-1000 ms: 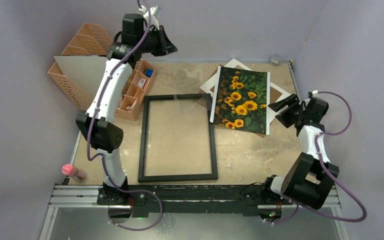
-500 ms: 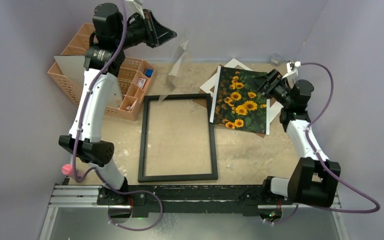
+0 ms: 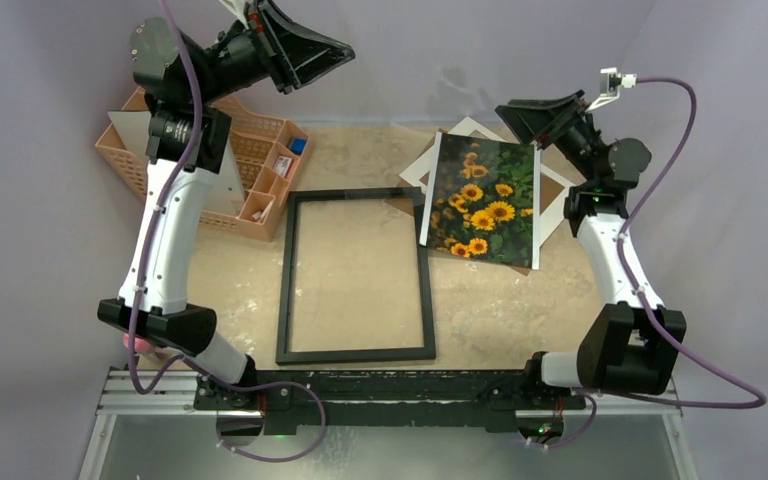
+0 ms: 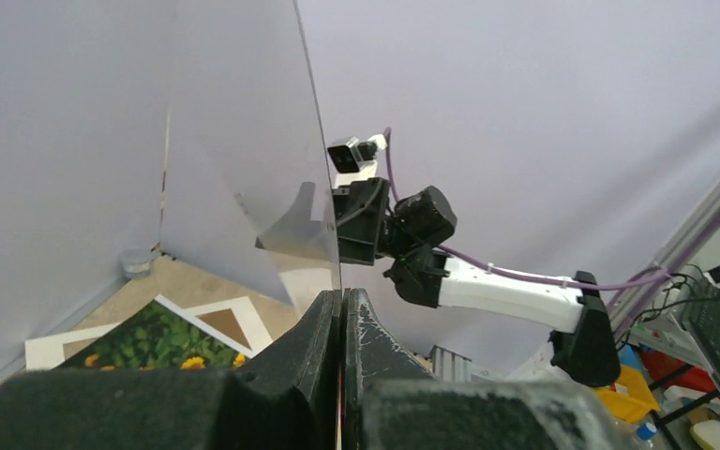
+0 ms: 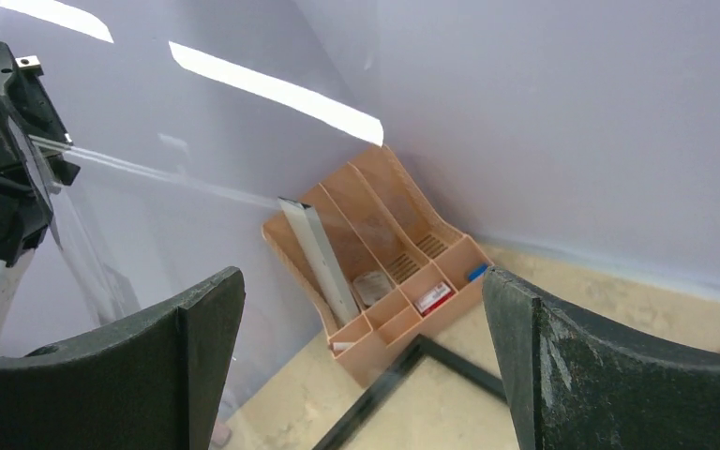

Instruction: Put the photo into the frame

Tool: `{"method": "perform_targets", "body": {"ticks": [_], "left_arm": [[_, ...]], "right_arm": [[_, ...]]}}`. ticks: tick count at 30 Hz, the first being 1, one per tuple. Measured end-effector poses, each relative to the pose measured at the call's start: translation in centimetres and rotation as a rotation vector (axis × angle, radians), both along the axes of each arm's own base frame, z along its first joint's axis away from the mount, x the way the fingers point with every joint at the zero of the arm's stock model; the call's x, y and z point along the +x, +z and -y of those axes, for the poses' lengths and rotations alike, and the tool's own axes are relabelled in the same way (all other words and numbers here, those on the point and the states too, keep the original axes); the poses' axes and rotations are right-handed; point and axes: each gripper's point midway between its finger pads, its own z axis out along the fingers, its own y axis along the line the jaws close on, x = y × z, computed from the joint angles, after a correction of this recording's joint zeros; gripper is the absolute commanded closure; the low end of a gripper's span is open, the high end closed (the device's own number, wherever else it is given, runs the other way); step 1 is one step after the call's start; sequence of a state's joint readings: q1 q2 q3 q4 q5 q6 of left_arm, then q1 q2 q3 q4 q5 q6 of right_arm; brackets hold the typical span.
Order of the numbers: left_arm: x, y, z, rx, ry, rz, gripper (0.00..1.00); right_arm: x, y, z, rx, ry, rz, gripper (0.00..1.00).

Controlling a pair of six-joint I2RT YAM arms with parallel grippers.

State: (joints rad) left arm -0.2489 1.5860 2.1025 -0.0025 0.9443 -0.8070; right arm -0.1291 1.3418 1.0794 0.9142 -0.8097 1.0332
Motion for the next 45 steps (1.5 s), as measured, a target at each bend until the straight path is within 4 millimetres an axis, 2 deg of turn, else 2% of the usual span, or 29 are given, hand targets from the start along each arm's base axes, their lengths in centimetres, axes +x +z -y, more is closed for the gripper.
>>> {"method": "perform_targets", "body": {"ticks": [6, 10, 13, 20, 24, 26, 31, 35, 38, 40, 45], "left_arm": [[-3.3, 2.1, -0.3, -0.029, -0.074, 0.055, 1.00], [-5.2, 3.0, -0.5, -0.031, -0.109, 0.092, 1.00], [-6.3, 3.4, -0.7, -0.028, -0.123, 0.122, 1.00], [-7.3, 3.7, -0.8, -0.026, -0.140, 0.134, 1.00], [-7.4, 3.6, -0.8, -0.021, -0.145, 0.131, 1.00], [-7.3, 3.6, -0.8, -0.021, -0.144, 0.127, 1.00], [-7.2, 3.6, -0.8, -0.021, -0.139, 0.104, 1.00], [-7.0, 4.0, -0.9, -0.030, -0.117, 0.096, 1.00], [-6.5, 3.9, -1.0, -0.023, -0.101, 0.083, 1.00], [-5.8, 3.5, -1.1, -0.019, -0.086, 0.061, 1.00], [-3.2, 2.1, -2.0, -0.005, -0.024, -0.003, 1.00]], "right_arm": [[0.5, 2.5, -0.4, 0.033, 0.074, 0.083, 0.01], [1.2, 2.7, -1.1, 0.096, 0.178, 0.084, 0.01], [1.4, 2.5, -2.0, 0.166, 0.293, 0.015, 0.01], [2.0, 2.7, -5.3, 0.308, 0.552, -0.230, 0.02], [1.0, 3.9, -6.1, 0.314, 0.606, -0.243, 0.06], [0.5, 5.0, -6.0, 0.308, 0.618, -0.214, 0.11], [-1.9, 7.4, -6.0, 0.285, 0.629, -0.144, 0.36], [-4.6, 8.9, -6.1, 0.245, 0.641, -0.090, 0.55], [-6.5, 8.8, -6.3, 0.211, 0.652, -0.081, 0.66], [-7.2, 8.4, -6.4, 0.192, 0.659, -0.086, 0.69], [-7.3, 7.0, -6.5, 0.182, 0.664, -0.130, 0.72]]}}
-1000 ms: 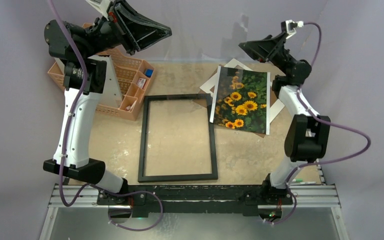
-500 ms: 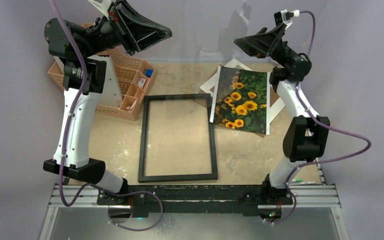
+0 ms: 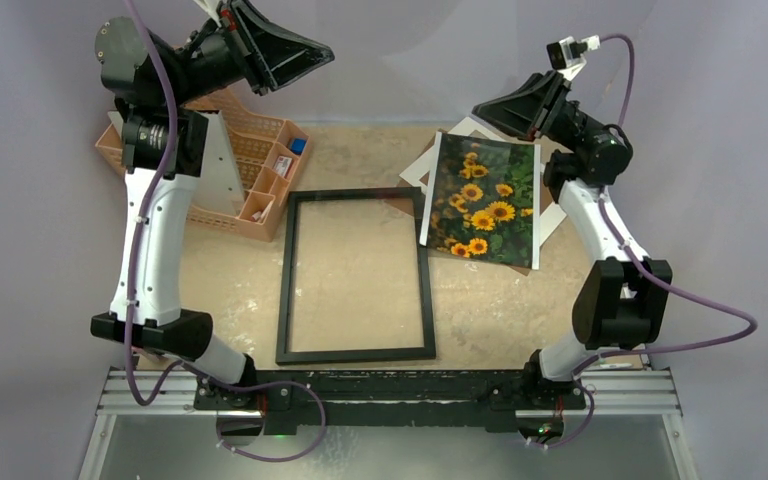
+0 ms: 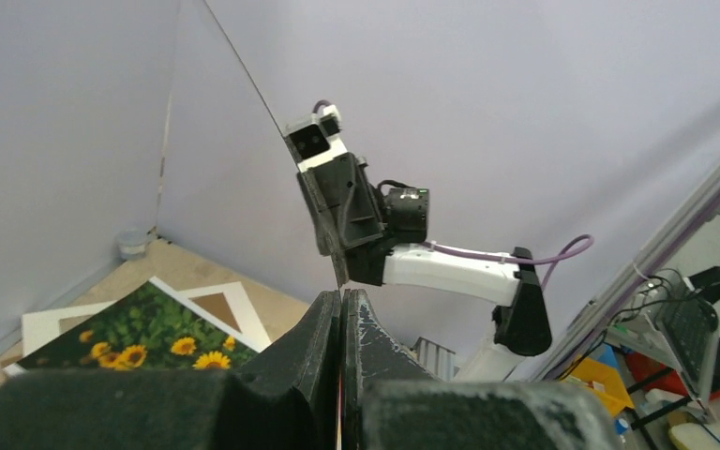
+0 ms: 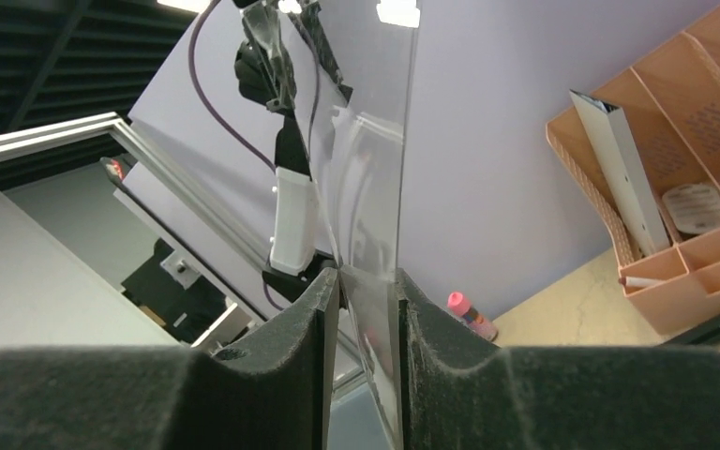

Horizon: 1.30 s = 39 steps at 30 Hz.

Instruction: Put the photo into the frame

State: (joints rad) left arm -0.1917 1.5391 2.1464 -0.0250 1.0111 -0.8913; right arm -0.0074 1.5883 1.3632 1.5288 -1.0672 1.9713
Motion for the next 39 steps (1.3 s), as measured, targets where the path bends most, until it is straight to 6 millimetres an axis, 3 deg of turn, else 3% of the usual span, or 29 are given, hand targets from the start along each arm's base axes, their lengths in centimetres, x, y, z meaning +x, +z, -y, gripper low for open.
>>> {"method": "perform_targets", "body": {"ticks": [8, 10, 12, 14, 15, 19, 21, 24, 28, 32, 35, 39], "left_arm": [[2.7, -1.9, -1.4, 0.016, 0.068, -0.076, 1.00], [2.9, -2.0, -1.4, 0.017, 0.069, -0.080, 1.00], [3.0, -2.1, -1.5, 0.017, 0.071, -0.084, 1.00], [3.2, -2.3, -1.6, 0.017, 0.076, -0.088, 1.00], [3.4, -2.4, -1.6, 0.017, 0.079, -0.093, 1.00], [4.5, -3.3, -2.1, 0.017, 0.105, -0.122, 0.68], [5.3, -4.2, -2.4, 0.023, 0.126, -0.150, 0.45], [7.5, -6.8, -3.3, 0.047, 0.200, -0.214, 0.23], [11.7, -12.7, -5.8, 0.115, 0.419, -0.372, 0.14], [14.9, -22.2, -9.9, 0.271, 0.706, -0.584, 0.13], [14.9, -30.2, -12.6, 0.406, 0.852, -0.751, 0.14], [11.9, -41.7, -15.7, 0.592, 0.983, -0.984, 0.15]], "right_arm": [[0.6, -1.3, 0.4, 0.000, -0.010, -0.053, 0.65], [0.6, -1.2, 0.4, 0.000, -0.011, -0.050, 0.71], [0.6, -1.2, 0.4, -0.001, -0.013, -0.043, 0.82], [0.4, -1.0, 0.4, -0.005, -0.021, -0.019, 0.98], [0.3, -0.9, 0.4, -0.009, -0.027, -0.002, 1.00], [-1.2, -0.2, 0.4, -0.027, -0.067, 0.104, 1.00], [-2.3, -0.1, 0.4, -0.041, -0.099, 0.179, 1.00], [-3.0, -0.6, 0.4, -0.070, -0.158, 0.220, 1.00], [-0.5, -2.2, 0.7, -0.125, -0.287, 0.096, 1.00], [4.3, -6.0, 2.1, -0.202, -0.465, -0.137, 1.00], [7.3, -10.2, 3.5, -0.285, -0.587, -0.324, 1.00], [8.9, -13.9, 5.3, -0.388, -0.713, -0.460, 1.00]]}}
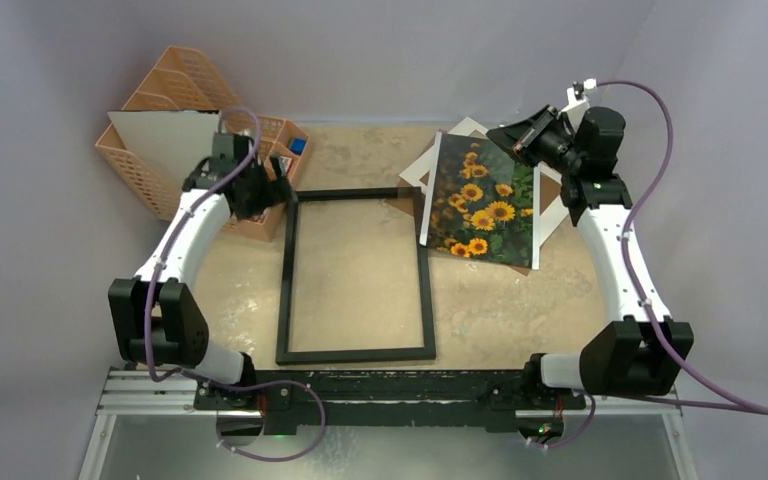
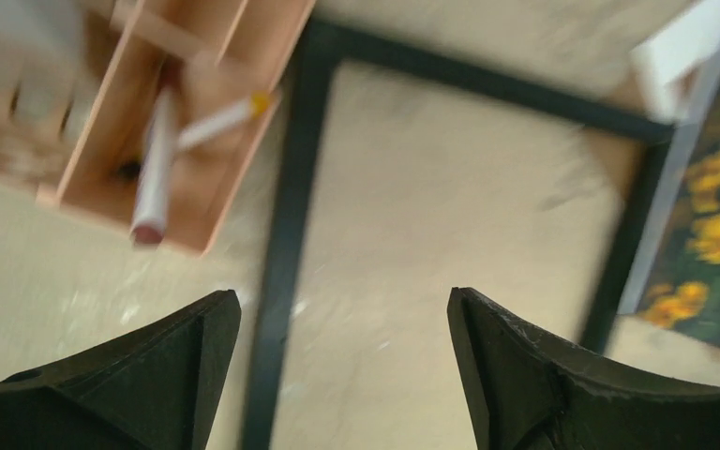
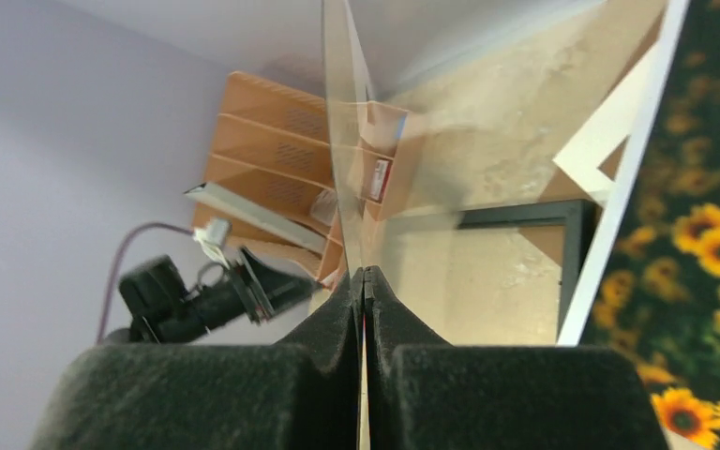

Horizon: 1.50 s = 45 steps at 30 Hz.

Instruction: Put the photo into the frame

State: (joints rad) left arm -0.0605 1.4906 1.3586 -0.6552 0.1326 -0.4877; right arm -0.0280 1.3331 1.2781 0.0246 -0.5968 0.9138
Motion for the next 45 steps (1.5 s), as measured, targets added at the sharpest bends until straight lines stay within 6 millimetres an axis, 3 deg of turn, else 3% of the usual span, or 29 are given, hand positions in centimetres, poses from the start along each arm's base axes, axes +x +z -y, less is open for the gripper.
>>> {"method": "perform_targets", "body": {"ticks": [3, 7, 13, 19, 25, 29, 35, 45], "left_arm": [[-4.0, -7.1, -1.7, 0.068, 0.066, -0.193, 0.15], [-7.0, -10.7, -2.8, 0.109, 0.113, -0.263, 0.15], [-8.3, -11.2, -3.6, 0.125, 0.160, -0.216, 0.16], [-9.6, -13.1, -3.1, 0.091, 0.161, -0.235, 0.23], [-11.7, -15.7, -2.6, 0.060, 0.166, -0.300, 0.31], [-12.9, -17.2, -1.7, 0.006, 0.154, -0.332, 0.41], [-13.7, -17.7, 0.4, -0.113, 0.128, -0.349, 0.46], [-11.8, -16.3, 3.5, -0.309, 0.073, -0.281, 0.48]], "right_arm": [[0.1, -1.0, 0.4, -0.046, -0.041, -0.042, 1.00], [-0.4, -1.5, -1.6, -0.081, -0.022, -0.049, 1.00], [-2.7, -1.6, -7.9, -0.104, 0.095, -0.043, 1.00], [-4.4, -1.4, -11.7, -0.104, 0.176, -0.035, 1.00], [-5.1, -2.9, -14.5, -0.121, 0.220, -0.070, 1.00], [-5.4, -4.9, -15.3, -0.123, 0.232, -0.125, 1.00], [-5.8, -9.1, -14.8, -0.142, 0.197, -0.253, 1.00], [-5.7, -10.2, -14.1, -0.164, 0.148, -0.303, 1.00]]}}
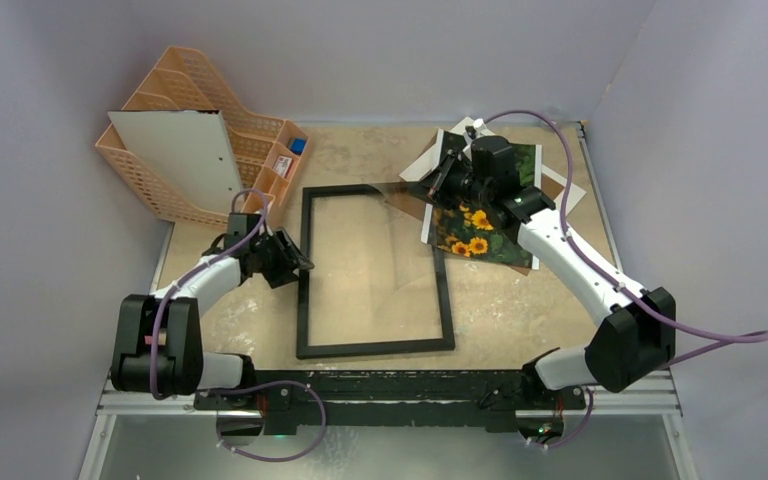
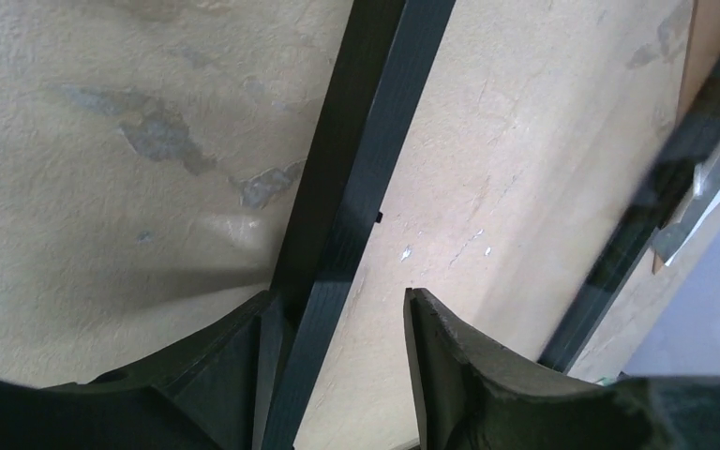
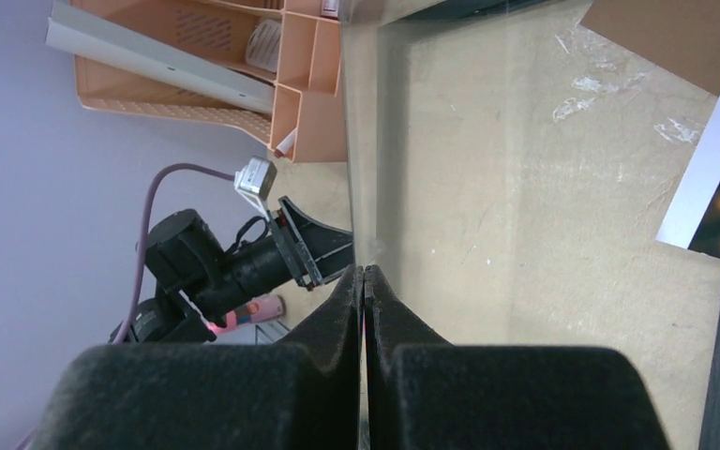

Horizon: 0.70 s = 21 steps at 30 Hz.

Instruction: Put the photo into the frame

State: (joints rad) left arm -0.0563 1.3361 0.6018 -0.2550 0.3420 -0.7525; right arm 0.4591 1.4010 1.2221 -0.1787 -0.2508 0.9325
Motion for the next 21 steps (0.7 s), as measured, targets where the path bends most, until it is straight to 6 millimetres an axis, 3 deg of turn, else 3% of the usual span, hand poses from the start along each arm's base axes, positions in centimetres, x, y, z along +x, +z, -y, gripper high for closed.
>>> {"method": "perform_targets", "body": {"ticks": [4, 7, 13, 16, 17, 21], "left_arm": [[0.7, 0.2, -0.2, 0.017, 0.008, -0.007, 0.41], [2.5, 1.6, -1.4, 0.095, 0.026, 0.035, 0.35], [4.5, 4.7, -2.7, 0.169, 0.049, 0.147, 0.30], [4.6, 5.9, -4.9, 0.263, 0.135, 0.163, 0.30], [4.5, 6.7, -6.4, 0.332, 0.194, 0.167, 0.30], [4.7, 8.9, -8.9, 0.432, 0.298, 0.202, 0.30]], "right_arm": [[-0.2, 0.3, -0.3, 0.017, 0.020, 0.004, 1.00], [-0.4, 0.9, -1.2, 0.064, 0.059, 0.016, 1.00], [-1.7, 1.8, -4.6, 0.199, 0.177, 0.011, 1.00], [-2.7, 2.5, -6.3, 0.260, 0.234, 0.008, 1.00], [-3.1, 2.7, -6.8, 0.282, 0.250, 0.009, 1.00], [-3.9, 3.0, -7.7, 0.354, 0.277, 0.007, 1.00]]}}
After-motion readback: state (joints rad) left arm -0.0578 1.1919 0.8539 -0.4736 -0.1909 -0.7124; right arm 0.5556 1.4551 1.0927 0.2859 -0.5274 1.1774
